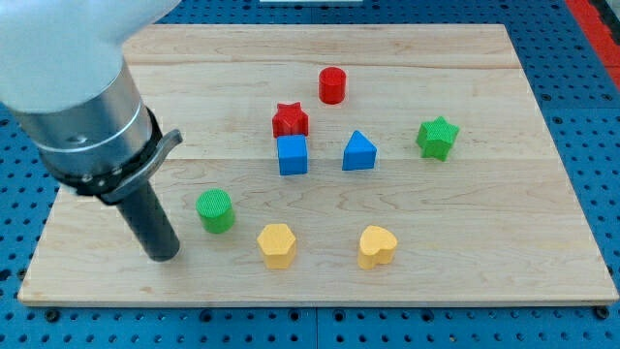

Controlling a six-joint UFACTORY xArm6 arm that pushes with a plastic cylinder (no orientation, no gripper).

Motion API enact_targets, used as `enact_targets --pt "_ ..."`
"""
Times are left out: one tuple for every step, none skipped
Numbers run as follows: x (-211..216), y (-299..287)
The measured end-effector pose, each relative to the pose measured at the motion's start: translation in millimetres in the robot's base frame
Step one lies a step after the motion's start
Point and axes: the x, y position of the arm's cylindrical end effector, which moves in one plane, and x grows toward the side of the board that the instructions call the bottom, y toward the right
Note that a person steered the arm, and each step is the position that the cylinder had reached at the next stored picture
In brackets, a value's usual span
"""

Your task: Place the blue cube to the bottom of red star

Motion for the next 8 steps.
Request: enact_targets --pt "10.4 6.6" --pt "-11.9 21.0" --pt "-41.3 19.0" --pt "-91.1 -7.6" --pt "-93.8 -13.9" --pt "-69.1 -65.7" --pt "-46.0 -66.8" --pt "-41.6 -66.8"
